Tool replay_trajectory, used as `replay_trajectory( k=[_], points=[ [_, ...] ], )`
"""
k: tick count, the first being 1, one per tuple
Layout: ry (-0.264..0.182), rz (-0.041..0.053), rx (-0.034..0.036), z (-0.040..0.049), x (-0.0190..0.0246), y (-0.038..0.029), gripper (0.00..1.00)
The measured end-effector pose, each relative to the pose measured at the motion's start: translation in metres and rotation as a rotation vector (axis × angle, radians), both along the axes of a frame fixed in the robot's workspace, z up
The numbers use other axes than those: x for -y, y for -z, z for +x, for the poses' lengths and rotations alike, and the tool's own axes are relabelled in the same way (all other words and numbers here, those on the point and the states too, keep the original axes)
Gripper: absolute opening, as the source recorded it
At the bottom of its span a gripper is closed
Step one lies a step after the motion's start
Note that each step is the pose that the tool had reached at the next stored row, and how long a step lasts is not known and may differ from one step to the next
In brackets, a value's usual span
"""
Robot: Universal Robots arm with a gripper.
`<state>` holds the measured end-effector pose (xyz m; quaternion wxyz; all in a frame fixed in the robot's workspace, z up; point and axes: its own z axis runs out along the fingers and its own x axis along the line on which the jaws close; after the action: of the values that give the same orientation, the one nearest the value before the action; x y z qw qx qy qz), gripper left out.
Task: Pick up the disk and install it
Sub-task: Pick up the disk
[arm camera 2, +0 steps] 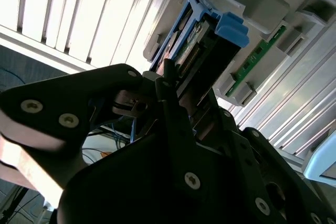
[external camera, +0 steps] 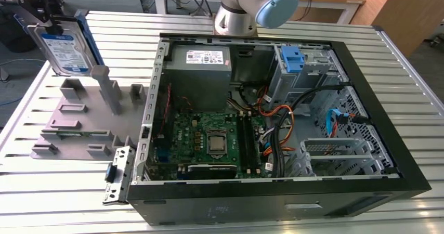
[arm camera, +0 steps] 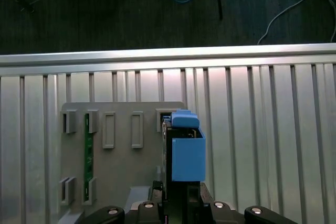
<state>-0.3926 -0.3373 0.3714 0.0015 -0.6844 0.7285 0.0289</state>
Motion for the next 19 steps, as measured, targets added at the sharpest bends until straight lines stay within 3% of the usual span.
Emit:
replay_trajectory(
  k=[10, 19],
  points=[
    [0.000, -0.0001, -0.0002, 0.0000, 0.0000, -0.0008, 0.35],
    [0.000, 0.0000, 0.0000, 0.0000, 0.0000, -0.0085, 0.35]
  ],
)
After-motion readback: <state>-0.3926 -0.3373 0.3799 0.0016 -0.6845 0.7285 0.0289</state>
